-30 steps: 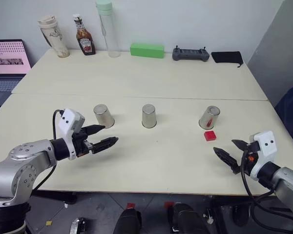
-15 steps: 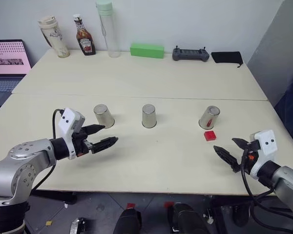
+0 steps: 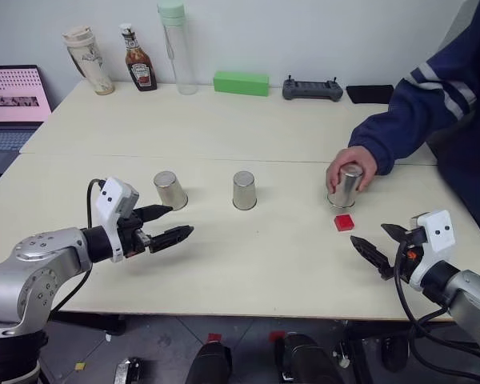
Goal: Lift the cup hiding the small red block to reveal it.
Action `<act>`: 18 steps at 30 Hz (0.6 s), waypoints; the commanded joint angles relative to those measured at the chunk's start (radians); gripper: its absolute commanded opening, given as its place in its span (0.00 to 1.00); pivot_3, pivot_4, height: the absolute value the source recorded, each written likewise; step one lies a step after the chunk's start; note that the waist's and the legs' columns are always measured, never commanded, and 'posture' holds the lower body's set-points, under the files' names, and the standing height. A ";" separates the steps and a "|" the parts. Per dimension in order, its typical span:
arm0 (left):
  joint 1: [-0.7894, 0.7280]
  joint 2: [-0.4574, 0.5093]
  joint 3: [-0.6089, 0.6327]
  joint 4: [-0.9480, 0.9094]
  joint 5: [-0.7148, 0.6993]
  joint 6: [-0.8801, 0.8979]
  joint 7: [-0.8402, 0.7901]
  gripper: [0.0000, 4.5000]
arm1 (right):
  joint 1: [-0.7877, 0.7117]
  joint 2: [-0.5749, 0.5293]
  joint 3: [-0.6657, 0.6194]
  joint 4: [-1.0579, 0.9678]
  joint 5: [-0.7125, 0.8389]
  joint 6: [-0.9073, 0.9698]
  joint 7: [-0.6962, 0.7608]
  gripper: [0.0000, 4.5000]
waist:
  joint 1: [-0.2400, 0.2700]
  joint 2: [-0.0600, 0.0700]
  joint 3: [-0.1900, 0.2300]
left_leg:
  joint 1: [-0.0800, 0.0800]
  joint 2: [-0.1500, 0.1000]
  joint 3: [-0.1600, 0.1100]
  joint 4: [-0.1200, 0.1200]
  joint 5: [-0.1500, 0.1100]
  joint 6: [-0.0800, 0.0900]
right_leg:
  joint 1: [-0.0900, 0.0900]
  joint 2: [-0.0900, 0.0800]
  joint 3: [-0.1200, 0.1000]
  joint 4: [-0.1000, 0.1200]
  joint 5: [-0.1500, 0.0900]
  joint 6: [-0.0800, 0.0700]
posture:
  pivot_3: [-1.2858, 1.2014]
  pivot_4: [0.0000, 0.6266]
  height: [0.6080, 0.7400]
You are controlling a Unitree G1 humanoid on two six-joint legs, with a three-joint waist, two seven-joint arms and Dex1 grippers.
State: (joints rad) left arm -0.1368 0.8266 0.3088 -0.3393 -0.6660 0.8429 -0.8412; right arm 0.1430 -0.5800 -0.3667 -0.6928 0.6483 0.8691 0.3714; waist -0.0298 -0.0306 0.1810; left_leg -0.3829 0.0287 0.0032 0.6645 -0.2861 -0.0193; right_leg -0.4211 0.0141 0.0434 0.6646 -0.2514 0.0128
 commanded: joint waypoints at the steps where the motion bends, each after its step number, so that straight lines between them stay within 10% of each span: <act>1: -0.017 0.018 0.006 -0.002 -0.006 -0.013 -0.009 1.00 | 0.004 -0.001 -0.005 -0.002 -0.004 -0.032 0.010 0.99 | 0.000 0.000 0.000 | 0.000 0.000 0.000 0.000 0.000 0.000 | 0.000 0.000 0.000 0.000 0.000 0.000 | 0.52 0.24 1.00; 18: -0.016 0.019 -0.002 0.012 0.003 -0.028 -0.016 1.00 | -0.021 -0.003 0.006 0.002 0.001 -0.028 -0.004 0.99 | 0.000 0.000 0.000 | 0.000 0.000 0.000 0.000 0.000 0.000 | 0.000 0.000 0.000 0.000 0.000 0.000 | 0.52 0.24 1.00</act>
State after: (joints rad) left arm -0.1408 0.8275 0.2999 -0.3124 -0.6619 0.8391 -0.8462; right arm 0.1359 -0.5800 -0.3557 -0.6724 0.6474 0.8567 0.3693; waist -0.0296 -0.0306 0.1809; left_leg -0.3827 0.0287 0.0033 0.6648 -0.2861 -0.0193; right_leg -0.4210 0.0140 0.0436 0.6651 -0.2513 0.0128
